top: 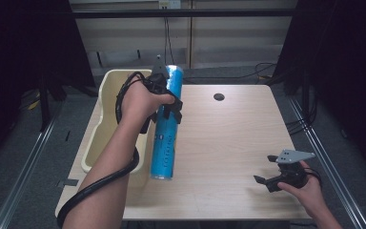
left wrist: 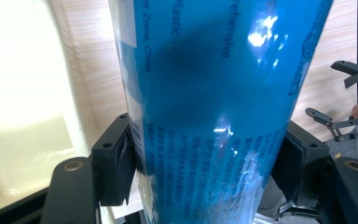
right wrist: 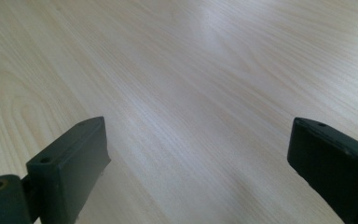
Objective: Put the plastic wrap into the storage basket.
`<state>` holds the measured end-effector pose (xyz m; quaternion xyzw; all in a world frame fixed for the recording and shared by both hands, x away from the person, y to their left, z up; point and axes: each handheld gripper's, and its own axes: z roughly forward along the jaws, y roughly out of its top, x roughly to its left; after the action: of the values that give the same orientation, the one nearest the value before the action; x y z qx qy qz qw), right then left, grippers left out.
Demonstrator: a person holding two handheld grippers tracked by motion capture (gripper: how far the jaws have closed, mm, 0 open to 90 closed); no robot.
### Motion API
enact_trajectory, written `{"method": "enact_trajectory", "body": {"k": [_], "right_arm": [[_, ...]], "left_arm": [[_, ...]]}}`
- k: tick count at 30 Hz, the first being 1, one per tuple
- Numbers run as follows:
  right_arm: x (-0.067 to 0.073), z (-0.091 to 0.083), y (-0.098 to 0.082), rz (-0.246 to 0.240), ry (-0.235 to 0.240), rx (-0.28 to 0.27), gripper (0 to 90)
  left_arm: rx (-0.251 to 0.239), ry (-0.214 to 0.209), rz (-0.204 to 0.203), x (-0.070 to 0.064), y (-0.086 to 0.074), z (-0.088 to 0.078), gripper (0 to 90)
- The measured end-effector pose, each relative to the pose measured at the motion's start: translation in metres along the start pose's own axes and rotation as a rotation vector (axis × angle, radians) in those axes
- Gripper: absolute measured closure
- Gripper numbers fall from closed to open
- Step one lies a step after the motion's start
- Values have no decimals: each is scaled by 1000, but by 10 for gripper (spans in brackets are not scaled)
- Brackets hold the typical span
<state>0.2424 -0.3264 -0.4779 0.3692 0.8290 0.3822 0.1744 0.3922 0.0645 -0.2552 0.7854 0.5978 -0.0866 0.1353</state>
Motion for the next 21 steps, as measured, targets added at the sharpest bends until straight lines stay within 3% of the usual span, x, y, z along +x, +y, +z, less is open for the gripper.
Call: {"method": "enact_trajectory", "body": {"k": [8, 21], "right_arm": [[0, 1, 0, -4, 4, -4, 51], [-1, 0, 0, -2, 0, -3, 51]], "left_arm": [[-23, 4, -38, 10, -4, -7, 322], [-20, 14, -60, 25, -10, -13, 322]]}}
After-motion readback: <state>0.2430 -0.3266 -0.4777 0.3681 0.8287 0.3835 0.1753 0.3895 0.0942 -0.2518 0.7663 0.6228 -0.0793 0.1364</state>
